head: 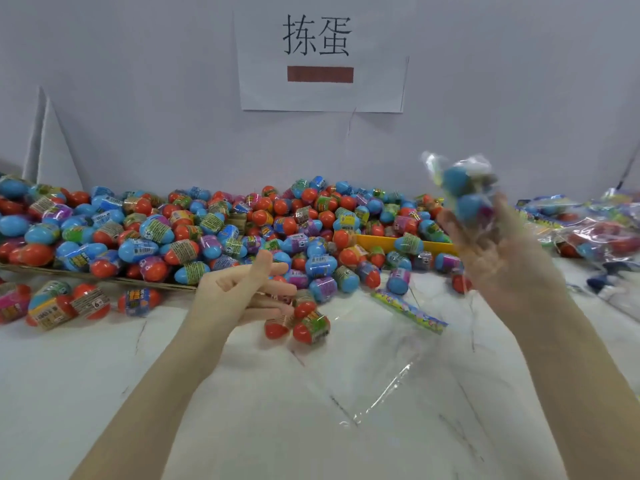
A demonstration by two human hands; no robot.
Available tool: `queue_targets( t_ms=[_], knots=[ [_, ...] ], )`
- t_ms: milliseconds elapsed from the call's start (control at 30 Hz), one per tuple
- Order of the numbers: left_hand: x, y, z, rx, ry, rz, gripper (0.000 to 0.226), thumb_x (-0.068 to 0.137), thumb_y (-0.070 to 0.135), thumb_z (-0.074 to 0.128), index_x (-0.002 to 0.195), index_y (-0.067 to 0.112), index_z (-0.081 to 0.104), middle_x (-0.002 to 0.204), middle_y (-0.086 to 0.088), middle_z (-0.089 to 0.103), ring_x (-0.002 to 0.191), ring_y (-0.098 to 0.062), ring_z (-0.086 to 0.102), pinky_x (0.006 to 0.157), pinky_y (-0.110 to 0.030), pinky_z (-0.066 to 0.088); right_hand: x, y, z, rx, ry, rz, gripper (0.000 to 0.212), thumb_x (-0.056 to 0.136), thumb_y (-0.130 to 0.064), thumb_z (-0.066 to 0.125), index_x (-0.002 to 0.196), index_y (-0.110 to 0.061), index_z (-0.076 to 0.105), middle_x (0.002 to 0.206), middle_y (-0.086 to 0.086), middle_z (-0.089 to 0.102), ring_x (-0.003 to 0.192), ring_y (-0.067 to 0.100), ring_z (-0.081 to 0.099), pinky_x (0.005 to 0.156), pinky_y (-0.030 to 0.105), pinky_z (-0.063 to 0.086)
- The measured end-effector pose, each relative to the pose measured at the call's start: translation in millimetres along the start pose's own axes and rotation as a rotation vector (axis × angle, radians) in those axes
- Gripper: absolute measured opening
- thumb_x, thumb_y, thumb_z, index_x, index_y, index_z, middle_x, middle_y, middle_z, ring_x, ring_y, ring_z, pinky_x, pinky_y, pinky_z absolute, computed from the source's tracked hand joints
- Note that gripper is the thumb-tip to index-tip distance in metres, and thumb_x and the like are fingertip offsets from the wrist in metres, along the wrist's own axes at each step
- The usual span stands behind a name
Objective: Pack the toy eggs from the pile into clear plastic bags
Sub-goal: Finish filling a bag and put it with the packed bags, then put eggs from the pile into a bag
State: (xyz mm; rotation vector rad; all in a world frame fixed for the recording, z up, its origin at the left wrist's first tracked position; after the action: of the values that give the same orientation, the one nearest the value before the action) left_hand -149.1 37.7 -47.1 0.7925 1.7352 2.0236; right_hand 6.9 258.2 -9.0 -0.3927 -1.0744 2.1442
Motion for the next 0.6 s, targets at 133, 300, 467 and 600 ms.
queue_targets(
  t_ms=[133, 300, 467, 600],
  knots=[
    [0.6, -6.7, -6.0, 0.122, 0.15, 0.1, 0.037, 0.066, 0.052, 0.058, 0.064, 0.018, 0.07, 0.06, -0.002, 0.07, 0.049, -0.013, 0.065, 0.047, -0.016, 0.051, 4.6, -12.0, -38.2, -0.294, 0.24, -0.029, 0.076, 0.088, -0.054, 0.047, 0.145, -0.011, 0.021, 0.146, 0.01, 0.033, 0.128, 0.022, 0.039, 0.102, 0.034, 0.035],
    [-26.3, 22.3, 7.6, 0.82, 0.246, 0.748, 0.046, 0.086, 0.029, 0.056, 0.045, 0.007, 0.057, 0.039, 0.002, 0.049, 0.051, -0.018, 0.047, 0.044, -0.024, 0.034, 2.6, -52.6, -89.6, -1.378, 0.562, -0.107, 0.039, 0.087, -0.024, 0.06, 0.122, -0.009, 0.058, 0.12, 0.01, 0.06, 0.101, 0.025, 0.055, 0.084, 0.033, 0.04],
    [-32.0, 28.4, 13.5, 0.827, 0.268, 0.8, 0.052, 0.086, 0.031, 0.05, 0.042, 0.004, 0.051, 0.039, 0.007, 0.038, 0.051, -0.014, 0.041, 0.044, -0.023, 0.029, -14.8, -46.1, -173.6, -1.694, 0.782, 0.456, 0.032, 0.086, -0.027, 0.058, 0.109, -0.004, 0.055, 0.124, 0.016, 0.053, 0.119, 0.034, 0.045, 0.106, 0.046, 0.029],
    [-32.7, 24.9, 14.6, 0.821, 0.257, 0.786, 0.049, 0.086, 0.034, 0.049, 0.048, 0.005, 0.06, 0.045, 0.013, 0.047, 0.053, -0.004, 0.046, 0.046, -0.017, 0.033, -20.5, -54.4, -183.6, -1.615, 0.919, 0.422, 0.044, 0.083, -0.029, 0.062, 0.12, -0.006, 0.05, 0.125, 0.014, 0.053, 0.118, 0.032, 0.047, 0.108, 0.044, 0.029]
  ],
)
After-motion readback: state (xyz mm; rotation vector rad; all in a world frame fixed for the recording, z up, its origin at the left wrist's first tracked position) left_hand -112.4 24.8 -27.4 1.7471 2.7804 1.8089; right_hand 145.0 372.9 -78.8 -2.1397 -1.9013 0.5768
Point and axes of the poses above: each hand's wrist, its own x-axis towards the middle knuckle, its own z-axis out of the palm, y = z × x, the point moved 8 cm from there along x, towards the middle knuckle
